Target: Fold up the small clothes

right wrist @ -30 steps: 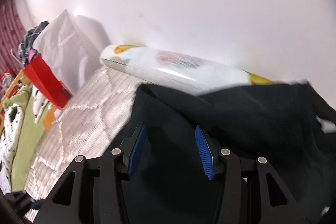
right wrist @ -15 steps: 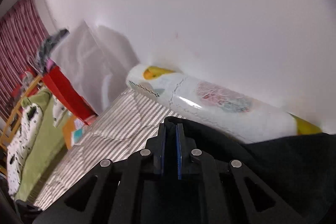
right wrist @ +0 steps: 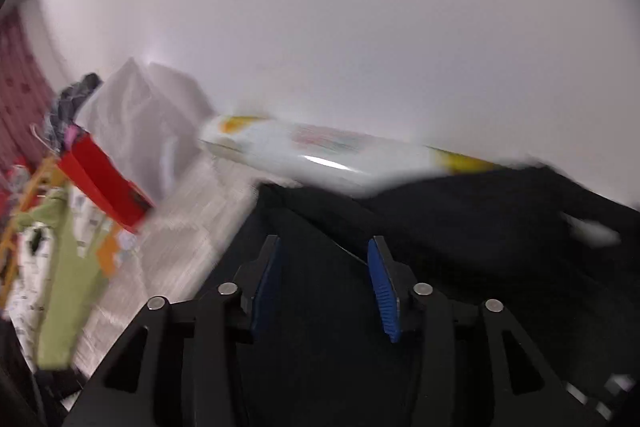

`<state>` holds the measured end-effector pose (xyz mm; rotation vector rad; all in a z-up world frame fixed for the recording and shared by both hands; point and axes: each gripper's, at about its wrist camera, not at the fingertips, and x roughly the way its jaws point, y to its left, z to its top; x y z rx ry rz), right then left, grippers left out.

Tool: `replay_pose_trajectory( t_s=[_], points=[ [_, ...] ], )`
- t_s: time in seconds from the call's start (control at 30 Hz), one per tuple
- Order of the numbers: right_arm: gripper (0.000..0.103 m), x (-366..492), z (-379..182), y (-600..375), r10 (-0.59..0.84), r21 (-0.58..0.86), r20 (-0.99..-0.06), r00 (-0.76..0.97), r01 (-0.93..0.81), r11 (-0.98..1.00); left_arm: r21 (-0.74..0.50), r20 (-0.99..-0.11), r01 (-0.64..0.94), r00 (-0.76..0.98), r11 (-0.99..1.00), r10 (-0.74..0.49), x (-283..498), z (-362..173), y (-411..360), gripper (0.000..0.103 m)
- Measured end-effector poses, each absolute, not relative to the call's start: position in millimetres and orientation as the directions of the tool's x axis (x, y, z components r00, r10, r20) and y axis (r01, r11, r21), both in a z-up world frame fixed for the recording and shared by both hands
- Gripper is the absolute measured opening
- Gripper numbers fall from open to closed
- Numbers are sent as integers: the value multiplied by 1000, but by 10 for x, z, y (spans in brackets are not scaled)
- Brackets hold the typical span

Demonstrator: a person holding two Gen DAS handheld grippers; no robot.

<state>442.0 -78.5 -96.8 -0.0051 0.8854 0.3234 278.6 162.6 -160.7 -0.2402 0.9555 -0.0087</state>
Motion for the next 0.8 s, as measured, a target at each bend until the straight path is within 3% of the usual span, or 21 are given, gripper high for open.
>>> replay_pose_trajectory(
  t_s=[0.07,0.27,0.37,0.5,0.7,0.77,0.8],
  points=[
    [47,4086,-914,-1178,155,36,-776,611,-203,979,-202,-802,-83,585,976,-116,2688,-1569,1536,53],
    [47,3009,-1009,-2315,-151,-177,-767,624,20,984,-166,-810,-45,576,985,-110,2344,-1575,1284,56],
    [46,2673,-1139,-2825,-165,-127,-789,591,105,986,-144,-814,-45,574,989,-92,2207,-1577,1249,56],
    [31,2533,-1442,-3049,-169,-86,-819,549,175,981,-124,-817,-76,574,989,-58,2043,-1558,1249,56],
    [33,2266,-1277,-3153,-107,-4,-805,583,175,985,-93,-830,-113,558,989,-14,1879,-1553,1193,56],
    [38,1984,-1049,-3199,-104,3,-765,635,165,986,-76,-831,-119,556,990,3,1841,-1573,1163,56],
    [46,1890,-972,-3222,-115,-4,-755,646,170,985,-73,-834,-119,552,990,5,1836,-1590,1142,56]
  ],
)
